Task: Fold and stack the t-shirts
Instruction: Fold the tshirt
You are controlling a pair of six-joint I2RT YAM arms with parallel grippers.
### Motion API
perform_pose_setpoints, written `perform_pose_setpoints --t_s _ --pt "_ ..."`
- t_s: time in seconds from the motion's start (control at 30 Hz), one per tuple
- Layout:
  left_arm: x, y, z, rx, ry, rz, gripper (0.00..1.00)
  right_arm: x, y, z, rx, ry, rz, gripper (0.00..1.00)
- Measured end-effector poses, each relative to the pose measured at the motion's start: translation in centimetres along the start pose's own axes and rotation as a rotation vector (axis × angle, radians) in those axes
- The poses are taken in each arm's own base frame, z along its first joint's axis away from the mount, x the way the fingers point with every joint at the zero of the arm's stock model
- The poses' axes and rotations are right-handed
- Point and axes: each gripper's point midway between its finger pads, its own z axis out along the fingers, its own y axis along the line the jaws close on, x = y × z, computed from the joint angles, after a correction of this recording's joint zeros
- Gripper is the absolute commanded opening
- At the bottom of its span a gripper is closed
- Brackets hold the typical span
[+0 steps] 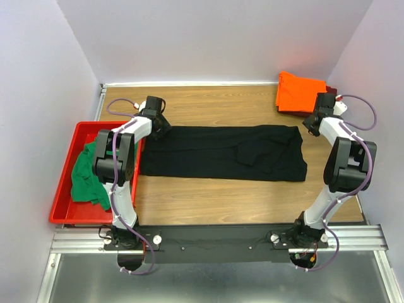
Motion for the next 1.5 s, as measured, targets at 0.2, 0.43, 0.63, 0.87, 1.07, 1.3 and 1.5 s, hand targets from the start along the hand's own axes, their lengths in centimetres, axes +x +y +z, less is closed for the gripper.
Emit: perform_pose_setpoints --t_s 0.2,0.43,0.63,0.87,1.07,1.3,1.5 --pt "0.0 0.0 0.0 0.0 0.0 0.0 0.52 1.8 0.2 -0.8 -0.05 0.054 0.006 0.46" --pt "0.0 0.0 0.0 0.0 0.0 0.0 0.52 5.6 1.5 -3.0 -0.161 0.136 -0.017 0.47" --pt "0.0 0.0 0.0 0.0 0.0 0.0 0.52 7.0 3.3 -6.6 -0.267 0.137 -0.051 0.48" --pt "-0.1 0.0 -0.1 0.003 -0.003 0.014 0.54 11.3 6.8 -12.6 -0.431 0.148 -0.173 0.5" --pt "-0.2 0.1 -0.5 0.003 -0.001 0.056 0.55 15.3 5.8 -15.1 -0.461 0.195 -0.238 0.5" --pt "-1.0 -2.6 -2.8 0.061 -0.033 0.14 0.57 16.8 2.2 -15.7 -0.4 0.217 -0.227 0.45" --pt "-1.1 -8.7 -6.6 0.206 -0.084 0.255 0.57 18.5 0.7 -15.1 -0.354 0.267 -0.234 0.45"
